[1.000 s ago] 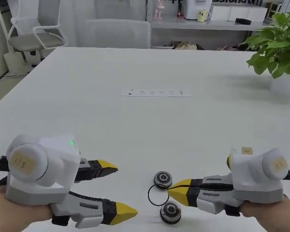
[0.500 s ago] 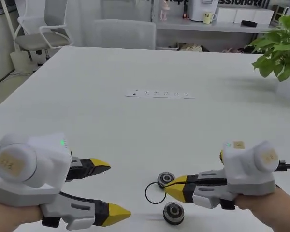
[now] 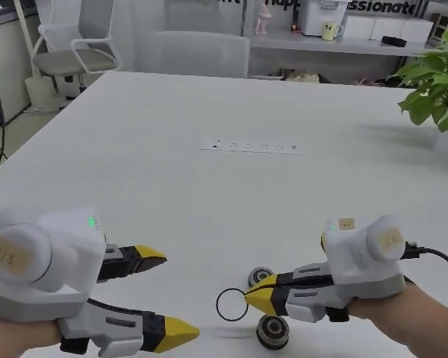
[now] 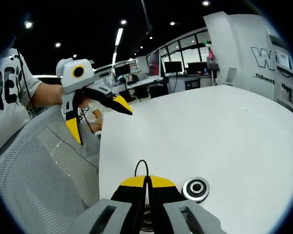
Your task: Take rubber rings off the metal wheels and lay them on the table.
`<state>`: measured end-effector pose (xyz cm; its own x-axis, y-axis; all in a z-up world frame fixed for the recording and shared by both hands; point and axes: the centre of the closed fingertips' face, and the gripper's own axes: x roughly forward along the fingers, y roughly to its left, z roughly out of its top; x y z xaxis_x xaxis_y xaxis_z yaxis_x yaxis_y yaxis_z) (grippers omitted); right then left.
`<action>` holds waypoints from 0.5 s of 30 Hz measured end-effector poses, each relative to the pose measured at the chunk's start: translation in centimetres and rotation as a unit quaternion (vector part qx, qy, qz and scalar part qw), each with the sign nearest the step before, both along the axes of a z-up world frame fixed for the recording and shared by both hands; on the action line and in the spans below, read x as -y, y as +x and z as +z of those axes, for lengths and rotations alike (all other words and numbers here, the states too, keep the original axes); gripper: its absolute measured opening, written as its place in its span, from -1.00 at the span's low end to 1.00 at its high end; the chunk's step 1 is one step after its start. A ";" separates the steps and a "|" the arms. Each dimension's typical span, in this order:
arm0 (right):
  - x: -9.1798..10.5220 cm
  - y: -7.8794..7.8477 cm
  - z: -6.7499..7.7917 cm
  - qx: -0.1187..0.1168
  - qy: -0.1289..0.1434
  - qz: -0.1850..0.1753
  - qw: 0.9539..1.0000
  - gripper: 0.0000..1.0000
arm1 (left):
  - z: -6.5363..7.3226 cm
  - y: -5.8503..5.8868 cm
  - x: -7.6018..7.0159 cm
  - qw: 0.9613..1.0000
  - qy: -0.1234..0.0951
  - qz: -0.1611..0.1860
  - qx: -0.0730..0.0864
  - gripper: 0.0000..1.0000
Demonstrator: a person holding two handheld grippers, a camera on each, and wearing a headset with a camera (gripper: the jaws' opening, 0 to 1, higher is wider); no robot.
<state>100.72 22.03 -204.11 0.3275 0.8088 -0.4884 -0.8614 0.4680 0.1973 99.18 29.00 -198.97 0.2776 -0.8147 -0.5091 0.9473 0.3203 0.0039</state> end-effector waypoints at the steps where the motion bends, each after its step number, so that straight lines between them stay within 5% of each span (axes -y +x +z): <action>1: -0.2 0.0 -0.1 -0.001 -0.003 0.003 1.000 -1.00 | 0.0 0.0 0.0 1.000 0.000 0.000 0.000 0.23; 15: -0.5 -0.1 -1.9 -0.001 -0.044 0.023 0.999 -1.00 | -0.2 -0.1 0.1 1.000 0.001 -0.005 -0.001 0.24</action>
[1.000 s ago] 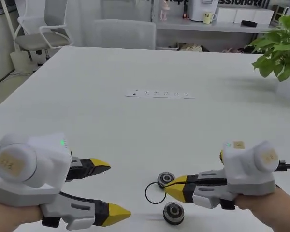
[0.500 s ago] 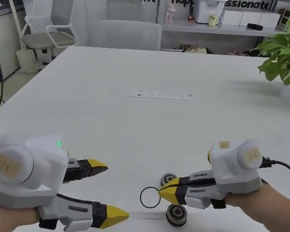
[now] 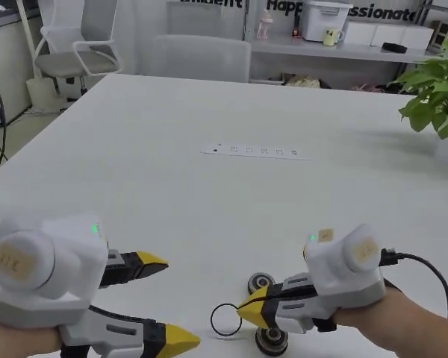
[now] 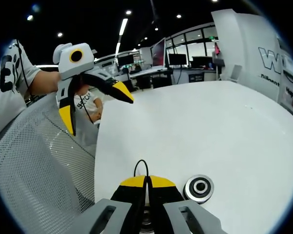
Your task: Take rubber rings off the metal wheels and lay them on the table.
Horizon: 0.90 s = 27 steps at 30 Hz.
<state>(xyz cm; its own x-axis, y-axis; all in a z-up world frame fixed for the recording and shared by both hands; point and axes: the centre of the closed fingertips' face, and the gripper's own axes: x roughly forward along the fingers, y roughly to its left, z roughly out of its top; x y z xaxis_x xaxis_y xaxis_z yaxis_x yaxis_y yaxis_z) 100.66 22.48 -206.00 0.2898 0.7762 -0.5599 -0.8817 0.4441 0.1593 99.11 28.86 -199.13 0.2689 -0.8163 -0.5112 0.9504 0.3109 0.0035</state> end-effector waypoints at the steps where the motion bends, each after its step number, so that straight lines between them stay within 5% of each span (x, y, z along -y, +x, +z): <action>1: 0.0 0.0 -0.1 0.001 -0.002 0.000 1.000 -1.00 | 0.0 0.0 0.0 1.000 0.001 0.000 0.000 0.24; 15: -0.2 0.1 -0.4 0.009 -0.014 0.006 1.000 -1.00 | -0.2 -0.1 -0.2 1.000 0.006 -0.002 -0.002 0.24; 27: 0.3 0.1 -0.3 0.009 -0.012 -0.003 1.000 -0.78 | -0.4 -0.1 -0.3 1.000 0.011 -0.003 -0.003 0.24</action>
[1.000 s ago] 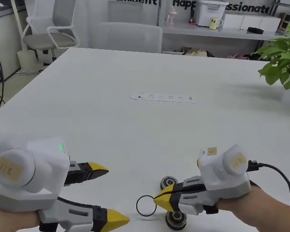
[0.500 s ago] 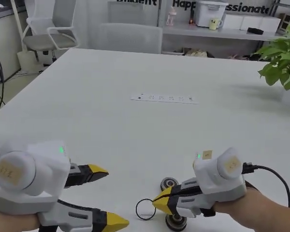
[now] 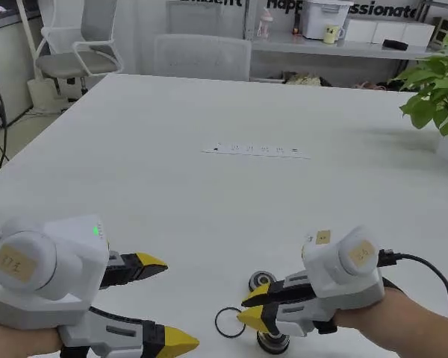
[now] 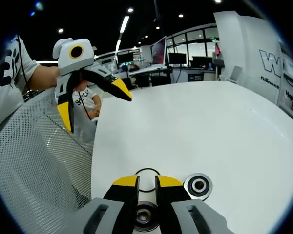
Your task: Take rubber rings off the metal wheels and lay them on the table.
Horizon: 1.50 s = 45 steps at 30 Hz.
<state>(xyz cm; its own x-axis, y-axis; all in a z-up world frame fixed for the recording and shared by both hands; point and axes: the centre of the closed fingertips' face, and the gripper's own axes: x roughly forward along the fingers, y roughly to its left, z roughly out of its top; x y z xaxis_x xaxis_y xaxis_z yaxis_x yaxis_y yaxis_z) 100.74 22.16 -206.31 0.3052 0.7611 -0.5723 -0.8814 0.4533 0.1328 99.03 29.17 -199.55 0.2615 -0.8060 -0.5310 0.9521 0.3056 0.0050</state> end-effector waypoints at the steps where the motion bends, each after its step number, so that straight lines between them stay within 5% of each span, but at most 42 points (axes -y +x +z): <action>1: 0.0 0.0 0.1 0.000 0.002 -0.001 1.000 -0.77 | 0.0 0.0 0.0 1.000 0.000 0.000 0.000 0.24; 27: 2.3 0.1 3.1 0.020 0.066 -0.052 0.996 -0.67 | 0.0 -0.3 1.4 1.000 0.012 -0.026 0.001 0.21; 45: 4.9 -0.6 3.1 0.017 0.081 -0.092 0.992 -0.55 | 0.1 0.3 3.8 0.999 0.014 -0.050 0.003 0.19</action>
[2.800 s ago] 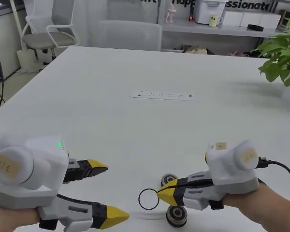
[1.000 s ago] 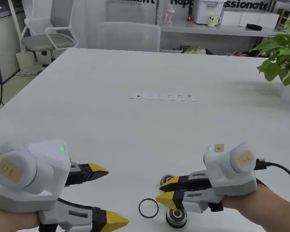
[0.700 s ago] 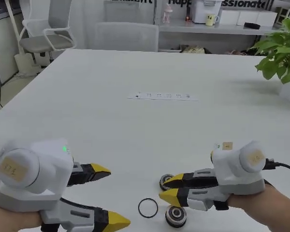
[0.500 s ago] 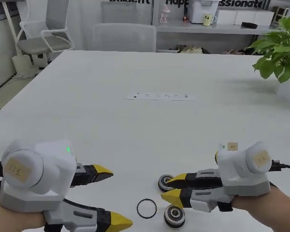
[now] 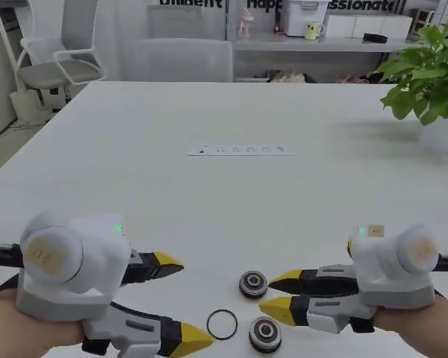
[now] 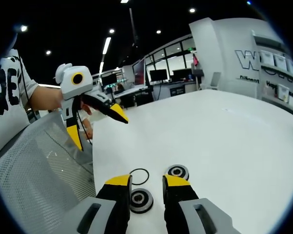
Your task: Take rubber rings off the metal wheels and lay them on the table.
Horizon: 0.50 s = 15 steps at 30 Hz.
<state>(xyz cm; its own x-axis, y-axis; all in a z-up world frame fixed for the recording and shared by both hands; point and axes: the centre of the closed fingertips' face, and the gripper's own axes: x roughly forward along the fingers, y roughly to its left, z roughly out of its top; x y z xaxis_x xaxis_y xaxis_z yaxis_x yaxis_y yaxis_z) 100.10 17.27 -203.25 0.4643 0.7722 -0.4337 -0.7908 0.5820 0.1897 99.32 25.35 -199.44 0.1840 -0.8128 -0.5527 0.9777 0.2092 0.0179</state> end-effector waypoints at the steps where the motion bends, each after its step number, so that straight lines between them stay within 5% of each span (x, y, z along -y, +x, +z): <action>1: 0.1 0.0 0.0 -0.001 0.001 -0.001 1.000 -0.54 | 0.0 0.0 0.1 1.000 0.000 -0.001 0.000 0.18; 15: 1.1 -1.0 -0.8 -0.010 0.002 -0.015 1.000 -0.52 | -0.4 0.4 2.0 1.000 0.005 -0.018 0.006 0.16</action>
<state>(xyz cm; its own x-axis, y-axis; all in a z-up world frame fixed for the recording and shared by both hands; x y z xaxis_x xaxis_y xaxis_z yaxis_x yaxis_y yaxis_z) 99.15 16.12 -204.09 0.4788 0.7597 -0.4399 -0.7688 0.6048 0.2077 99.70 23.32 -199.85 0.1604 -0.8139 -0.5584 0.9844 0.1731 0.0305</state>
